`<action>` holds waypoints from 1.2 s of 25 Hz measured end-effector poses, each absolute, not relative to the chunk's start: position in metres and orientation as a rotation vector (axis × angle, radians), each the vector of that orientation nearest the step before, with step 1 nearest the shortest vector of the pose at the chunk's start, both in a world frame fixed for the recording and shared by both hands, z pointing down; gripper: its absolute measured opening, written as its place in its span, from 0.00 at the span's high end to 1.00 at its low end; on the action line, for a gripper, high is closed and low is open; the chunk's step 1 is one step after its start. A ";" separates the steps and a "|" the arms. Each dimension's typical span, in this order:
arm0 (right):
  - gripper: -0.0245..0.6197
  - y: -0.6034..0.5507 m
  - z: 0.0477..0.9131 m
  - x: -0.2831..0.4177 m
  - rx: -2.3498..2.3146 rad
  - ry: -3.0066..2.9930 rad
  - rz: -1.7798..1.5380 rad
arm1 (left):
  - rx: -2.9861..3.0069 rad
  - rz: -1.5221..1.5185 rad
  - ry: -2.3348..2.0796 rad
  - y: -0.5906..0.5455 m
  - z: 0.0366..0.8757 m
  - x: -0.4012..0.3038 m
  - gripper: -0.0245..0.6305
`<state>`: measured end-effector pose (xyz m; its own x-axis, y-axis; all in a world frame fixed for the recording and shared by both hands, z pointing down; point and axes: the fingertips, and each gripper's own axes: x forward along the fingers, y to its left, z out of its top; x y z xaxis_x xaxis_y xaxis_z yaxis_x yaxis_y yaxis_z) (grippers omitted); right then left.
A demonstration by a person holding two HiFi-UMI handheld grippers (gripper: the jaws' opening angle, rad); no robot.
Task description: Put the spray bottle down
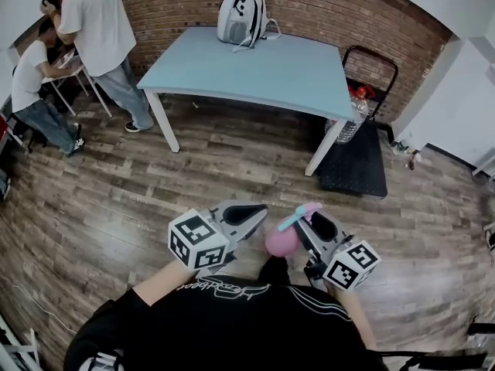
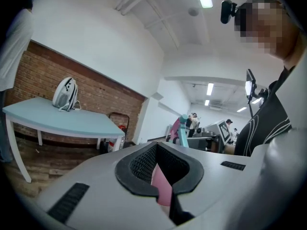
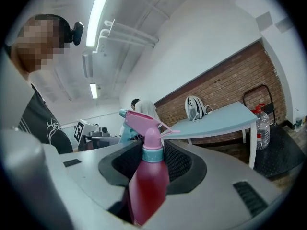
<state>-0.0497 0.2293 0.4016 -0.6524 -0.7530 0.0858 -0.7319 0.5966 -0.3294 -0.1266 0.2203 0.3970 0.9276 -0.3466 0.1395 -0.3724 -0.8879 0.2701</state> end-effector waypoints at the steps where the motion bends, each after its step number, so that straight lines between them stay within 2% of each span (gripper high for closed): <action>1: 0.75 0.216 0.407 -0.037 -1.282 2.737 -0.555 | 2.777 0.135 -0.546 0.206 0.402 -0.116 0.95; 17: 0.75 -0.034 0.428 0.164 -1.348 2.743 -0.593 | 2.731 0.226 -0.540 -0.036 0.424 0.088 0.95; 23: 0.75 -0.078 0.407 0.212 -1.384 2.775 -0.475 | 2.713 0.193 -0.579 -0.075 0.417 0.119 0.95; 30: 0.75 -0.112 0.393 0.217 -1.430 2.803 -0.337 | 2.717 0.113 -0.585 -0.111 0.399 0.119 0.95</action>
<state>0.2165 -0.1125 0.3926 -0.5915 -0.7977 0.1170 -0.8027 0.5691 -0.1783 0.1191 -0.1107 0.3991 0.9112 -0.3833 0.1511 -0.4120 -0.8502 0.3277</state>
